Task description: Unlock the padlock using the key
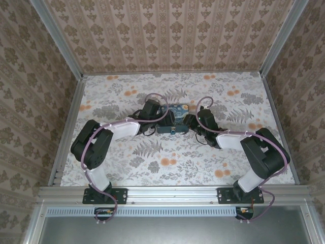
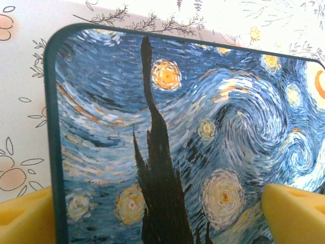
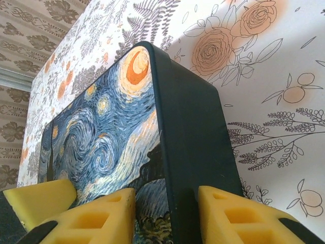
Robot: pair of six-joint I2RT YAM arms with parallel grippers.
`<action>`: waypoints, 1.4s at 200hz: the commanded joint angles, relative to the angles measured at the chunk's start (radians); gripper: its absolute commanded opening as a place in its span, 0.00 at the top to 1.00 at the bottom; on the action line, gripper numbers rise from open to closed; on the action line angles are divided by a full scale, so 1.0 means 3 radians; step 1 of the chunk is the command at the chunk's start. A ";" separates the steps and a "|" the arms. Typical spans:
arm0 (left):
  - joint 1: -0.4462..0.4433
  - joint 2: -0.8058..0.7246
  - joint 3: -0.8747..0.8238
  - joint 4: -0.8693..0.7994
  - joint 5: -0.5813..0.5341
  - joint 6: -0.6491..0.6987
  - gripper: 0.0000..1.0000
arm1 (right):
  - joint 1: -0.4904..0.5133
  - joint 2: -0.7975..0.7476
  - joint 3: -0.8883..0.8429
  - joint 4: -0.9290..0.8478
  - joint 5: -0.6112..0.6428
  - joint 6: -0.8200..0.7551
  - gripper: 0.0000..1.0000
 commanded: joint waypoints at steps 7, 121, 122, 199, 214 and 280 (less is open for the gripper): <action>-0.0220 0.0138 0.0183 0.0046 0.0694 0.0061 0.06 | 0.0291 0.0265 0.0283 -0.0399 -0.0781 -0.0044 0.62; 0.0041 0.0428 0.0579 -0.0015 0.0931 0.0207 0.05 | 0.0051 0.0331 0.0299 -0.0209 -0.0939 -0.0012 0.41; 0.0041 0.0428 0.0578 -0.0016 0.0931 0.0206 0.05 | 0.0047 0.0323 0.0295 -0.0215 -0.0939 -0.0014 0.41; 0.0216 0.0201 0.0320 0.0073 0.0804 0.0051 0.00 | -0.0192 -0.0415 0.0101 -0.0765 -0.0898 -0.0508 0.30; 0.0266 0.0093 0.0236 0.0072 0.0796 0.0051 0.00 | -0.0196 -0.0520 0.0078 -0.0973 -0.0918 -0.0668 0.30; 0.0464 -0.0511 -0.0305 -0.0006 0.0526 0.0052 0.00 | -0.0212 -0.0277 0.0130 -0.0951 -0.0934 -0.0654 0.37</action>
